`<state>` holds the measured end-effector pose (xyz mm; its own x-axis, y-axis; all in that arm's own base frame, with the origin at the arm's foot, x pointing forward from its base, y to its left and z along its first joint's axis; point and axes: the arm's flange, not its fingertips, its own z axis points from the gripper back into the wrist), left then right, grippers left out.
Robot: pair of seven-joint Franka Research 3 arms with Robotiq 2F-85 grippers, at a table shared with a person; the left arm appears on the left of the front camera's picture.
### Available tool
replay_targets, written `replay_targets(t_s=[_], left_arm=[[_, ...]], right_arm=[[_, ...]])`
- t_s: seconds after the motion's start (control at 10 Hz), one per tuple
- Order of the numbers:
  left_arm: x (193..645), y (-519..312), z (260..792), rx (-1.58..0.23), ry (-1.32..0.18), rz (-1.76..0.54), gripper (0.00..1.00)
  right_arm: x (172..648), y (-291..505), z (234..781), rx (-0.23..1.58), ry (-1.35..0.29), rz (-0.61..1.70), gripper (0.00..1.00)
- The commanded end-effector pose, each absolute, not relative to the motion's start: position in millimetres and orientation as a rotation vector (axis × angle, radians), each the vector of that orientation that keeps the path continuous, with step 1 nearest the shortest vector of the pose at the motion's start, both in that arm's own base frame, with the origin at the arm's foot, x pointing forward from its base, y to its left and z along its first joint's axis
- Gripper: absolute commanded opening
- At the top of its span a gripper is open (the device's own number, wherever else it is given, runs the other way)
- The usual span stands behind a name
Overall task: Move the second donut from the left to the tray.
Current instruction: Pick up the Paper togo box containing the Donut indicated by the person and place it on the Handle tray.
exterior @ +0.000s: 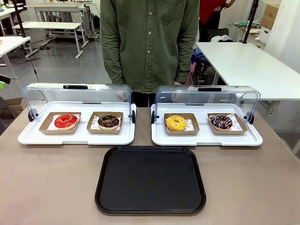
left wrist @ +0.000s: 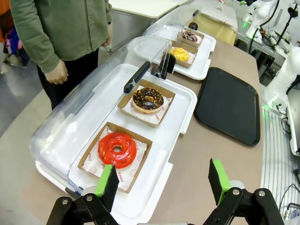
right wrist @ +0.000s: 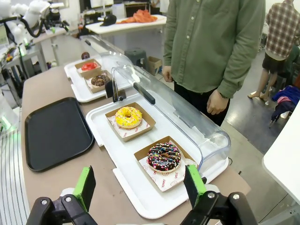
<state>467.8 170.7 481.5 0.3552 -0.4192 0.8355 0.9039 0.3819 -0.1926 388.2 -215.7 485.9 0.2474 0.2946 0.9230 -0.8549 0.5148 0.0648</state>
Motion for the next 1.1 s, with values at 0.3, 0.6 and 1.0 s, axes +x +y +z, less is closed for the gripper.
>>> replay_targets(t_s=[0.3,0.6,1.0], left_arm=[[467.8,170.1,483.2,-0.737,-0.776,-0.964,1.00],[467.8,170.1,483.2,-0.737,-0.776,-0.964,1.00],[467.8,170.1,483.2,-0.737,-0.776,-0.964,1.00]], right_arm=[[388.3,-214.9,487.3,0.656,-1.043,0.868,1.00],[388.3,-214.9,487.3,0.656,-1.043,0.868,1.00],[388.3,-214.9,487.3,0.656,-1.043,0.868,1.00]])
